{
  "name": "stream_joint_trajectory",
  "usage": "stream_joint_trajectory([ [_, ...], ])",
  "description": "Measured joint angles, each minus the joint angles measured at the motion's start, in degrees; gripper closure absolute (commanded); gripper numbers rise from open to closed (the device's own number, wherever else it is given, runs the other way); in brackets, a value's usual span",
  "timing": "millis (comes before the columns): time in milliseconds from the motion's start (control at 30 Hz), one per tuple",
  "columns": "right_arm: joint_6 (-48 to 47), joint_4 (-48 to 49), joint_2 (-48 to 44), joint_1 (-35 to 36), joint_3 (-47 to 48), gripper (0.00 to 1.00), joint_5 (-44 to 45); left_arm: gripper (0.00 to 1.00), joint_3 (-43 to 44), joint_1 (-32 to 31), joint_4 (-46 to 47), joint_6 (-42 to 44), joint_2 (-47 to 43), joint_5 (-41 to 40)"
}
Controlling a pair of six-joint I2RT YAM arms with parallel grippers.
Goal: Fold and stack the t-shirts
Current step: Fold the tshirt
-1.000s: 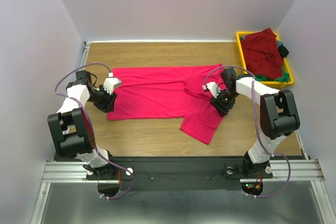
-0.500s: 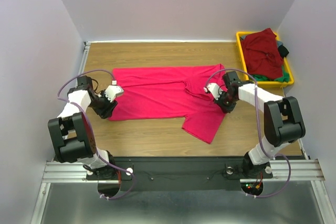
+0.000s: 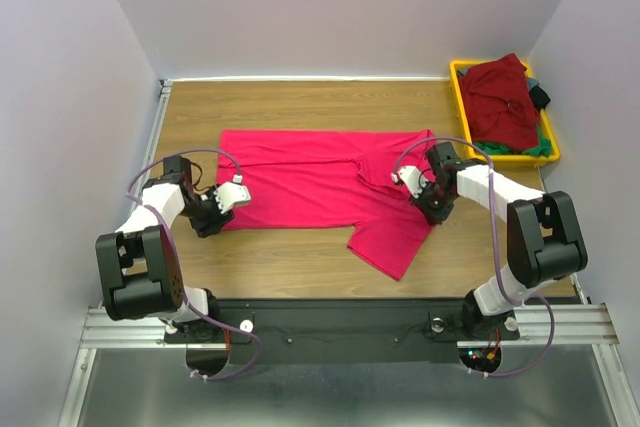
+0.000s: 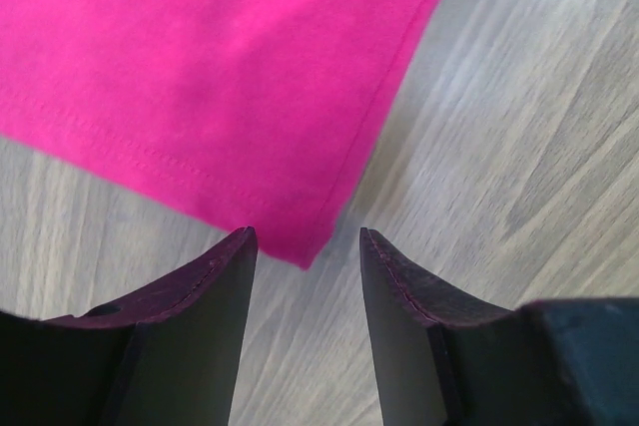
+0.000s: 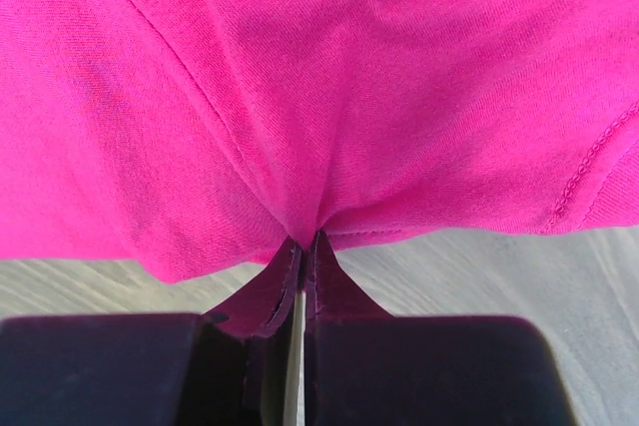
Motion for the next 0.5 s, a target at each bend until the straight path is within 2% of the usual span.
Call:
stream_joint_trajectory([
  [100,0.4,-0.8,0.0,0.0,0.1,1.00,0.0,0.47,-1.3,-1.3,1.6,0.9,0.1,-1.2],
  [200,0.8,-1.9,0.0,0.0,0.2,0.99,-0.1,0.61,-2.1,-2.4,3.1,1.9,1.5,-2.7],
  [233,0.9,-2.2,0.0,0.0,0.2,0.99,-0.1,0.70,-2.1,-2.4,3.5,2.0,1.8,-2.9],
  [300,1.0,-3.0,0.0,0.0,0.2,1.00,-0.1,0.80,-2.3,-2.4,3.8,2.6,1.8,-3.5],
  [333,1.0,-3.2,0.0,0.0,0.2,0.99,-0.1,0.89,-2.4,-2.5,4.0,2.8,1.7,-3.7],
  [400,1.2,-4.1,0.0,0.0,0.2,0.99,-0.1,0.99,-3.3,-2.5,5.2,3.6,0.9,-4.4],
  [500,1.4,-5.4,-0.1,0.0,0.2,0.99,-0.1,1.00,-3.9,-2.3,5.2,4.4,0.0,-4.9],
])
